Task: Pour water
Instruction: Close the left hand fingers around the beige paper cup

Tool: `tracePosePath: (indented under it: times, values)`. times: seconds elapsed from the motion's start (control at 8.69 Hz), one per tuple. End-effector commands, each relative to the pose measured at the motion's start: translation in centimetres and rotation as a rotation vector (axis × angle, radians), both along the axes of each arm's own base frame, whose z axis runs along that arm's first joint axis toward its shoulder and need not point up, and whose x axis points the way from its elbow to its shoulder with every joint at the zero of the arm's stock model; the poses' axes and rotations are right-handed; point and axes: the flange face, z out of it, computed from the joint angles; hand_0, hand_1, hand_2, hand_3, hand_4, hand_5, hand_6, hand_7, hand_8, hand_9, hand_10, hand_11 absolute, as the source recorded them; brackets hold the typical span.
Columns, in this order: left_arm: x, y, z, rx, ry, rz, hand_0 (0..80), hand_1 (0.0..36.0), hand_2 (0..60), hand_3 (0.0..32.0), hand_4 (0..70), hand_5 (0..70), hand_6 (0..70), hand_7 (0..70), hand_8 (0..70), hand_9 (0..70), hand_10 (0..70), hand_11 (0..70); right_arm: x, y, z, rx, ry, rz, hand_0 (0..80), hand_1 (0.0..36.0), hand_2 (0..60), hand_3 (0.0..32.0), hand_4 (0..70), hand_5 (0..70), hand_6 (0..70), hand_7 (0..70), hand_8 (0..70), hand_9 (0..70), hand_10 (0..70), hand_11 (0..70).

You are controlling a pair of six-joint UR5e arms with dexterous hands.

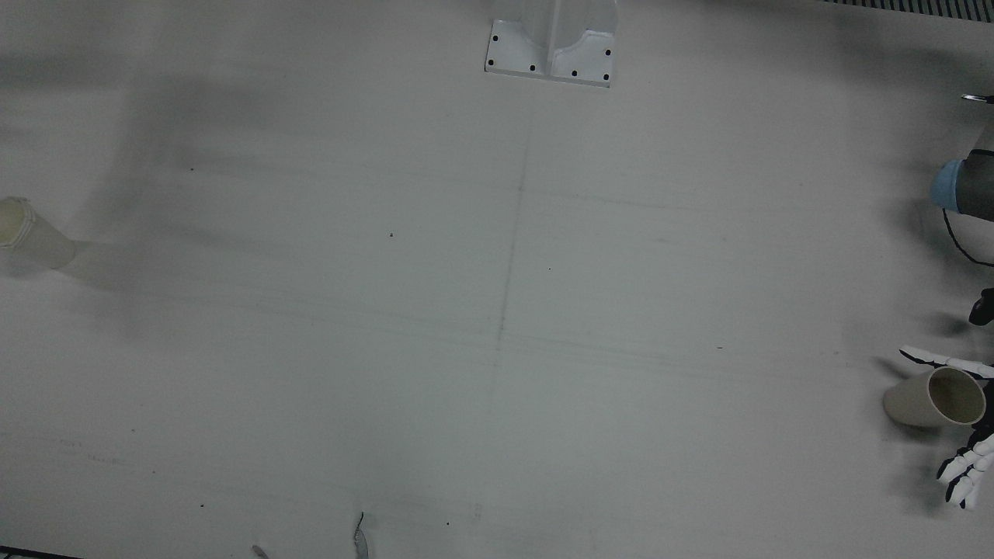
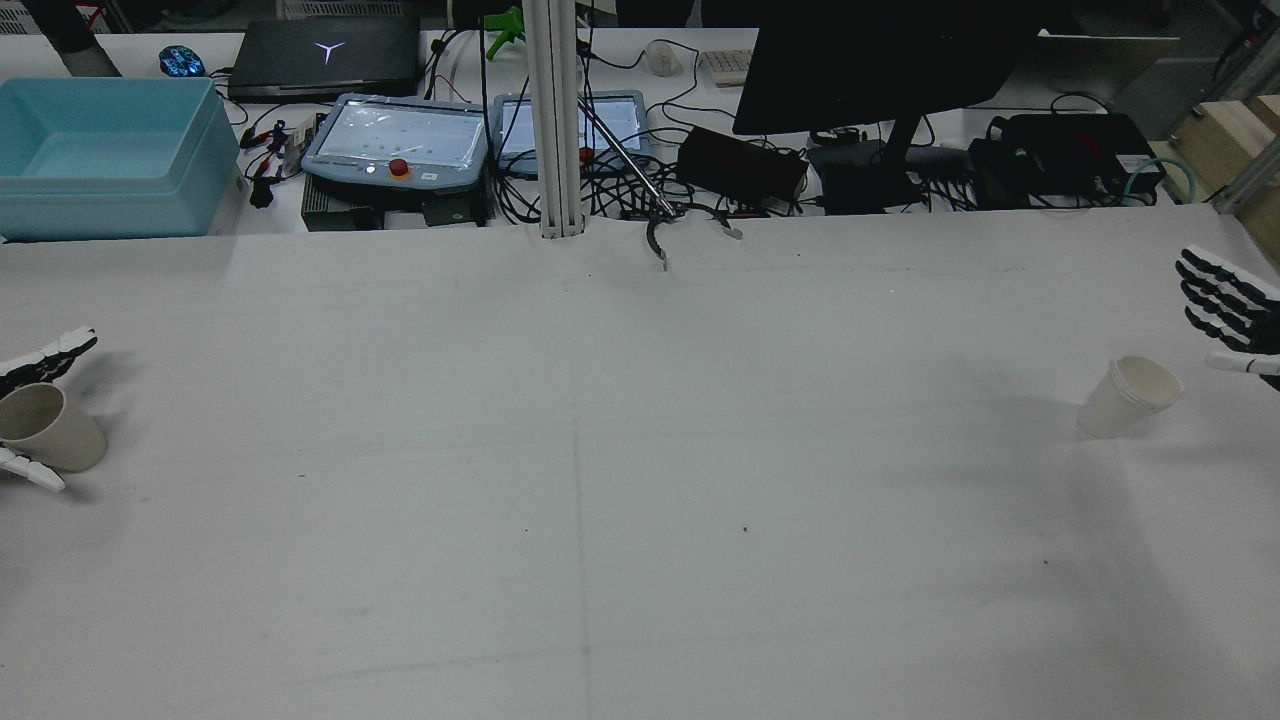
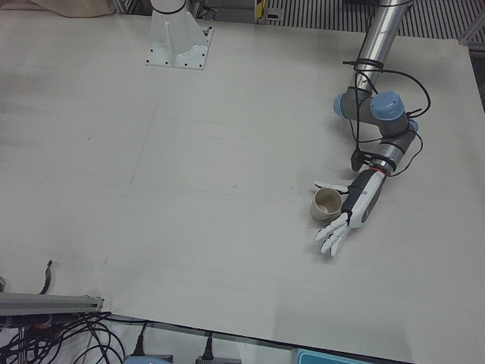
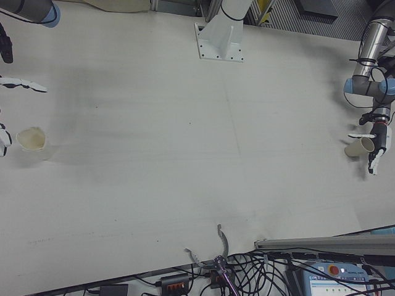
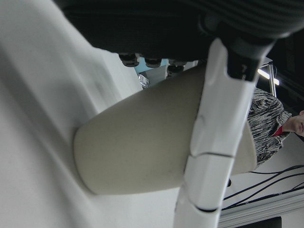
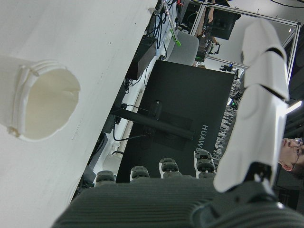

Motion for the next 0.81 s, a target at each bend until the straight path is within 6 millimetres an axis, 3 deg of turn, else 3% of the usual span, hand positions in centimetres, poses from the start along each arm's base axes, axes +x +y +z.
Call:
tracePosePath:
  times: [0.0,0.12,0.23,0.35,0.46,0.58,0.69]
  values:
    - [0.20,-0.28,-0.31,0.002,0.008,0.001,79.7,21.5,0.0,0.0,33.0,1.3,8.2,5.9,0.6,0.0,0.7,3.7,0.03,0.10,0.09,-0.002,0.003,0.001,50.8,21.5,13.4,0.0,0.0,6.5,6.8,0.7,1.5,2.5,0.0,0.0]
    - [0.20,-0.28,-0.31,0.001,0.011,0.002,79.3,20.9,0.0,0.0,33.4,45.1,8.3,6.3,0.6,0.0,0.8,3.7,0.03,0.10,0.09,-0.002,0.003,0.001,50.6,21.3,13.6,0.0,0.0,6.4,7.0,0.9,1.5,2.5,0.0,0.0]
    - [0.18,-0.26,-0.28,-0.002,0.011,0.002,78.6,20.3,0.0,0.0,32.3,70.0,8.4,6.8,0.6,0.0,1.1,3.9,0.09,0.11,0.09,-0.002,0.001,0.003,50.5,21.2,13.8,0.0,0.0,6.4,7.0,1.0,1.4,2.4,0.0,0.0]
    - [0.17,-0.24,-0.24,-0.006,0.012,0.003,78.8,20.9,0.0,0.0,34.5,70.0,9.1,8.1,0.8,0.2,1.5,4.3,0.07,0.11,0.09,-0.002,0.001,0.001,50.6,21.3,13.6,0.0,0.0,6.3,6.9,1.3,1.1,2.0,0.0,0.0]
    - [0.10,-0.14,-0.06,-0.025,0.018,0.006,80.0,24.4,0.0,0.0,39.2,70.0,10.0,9.5,1.0,0.5,2.1,5.4,0.10,0.19,0.15,-0.003,0.002,0.001,50.5,21.4,13.2,0.0,0.0,6.2,6.4,0.3,0.8,1.7,0.0,0.0]
    - [0.11,-0.15,-0.10,-0.031,0.027,0.008,80.0,32.0,0.0,0.0,46.2,70.0,11.2,11.3,1.2,0.8,3.2,7.5,0.10,0.19,0.15,-0.004,0.000,0.001,50.8,21.6,13.1,0.0,0.0,6.2,5.7,0.0,0.3,1.2,0.0,0.0]
    - [0.09,-0.13,-0.13,-0.047,0.045,0.013,80.0,36.0,0.0,0.0,48.9,70.0,12.1,12.4,2.3,1.0,4.3,9.9,0.16,0.18,0.13,-0.004,-0.006,0.002,50.6,21.5,12.8,0.0,0.0,6.1,5.0,0.0,0.0,0.9,0.0,0.0]
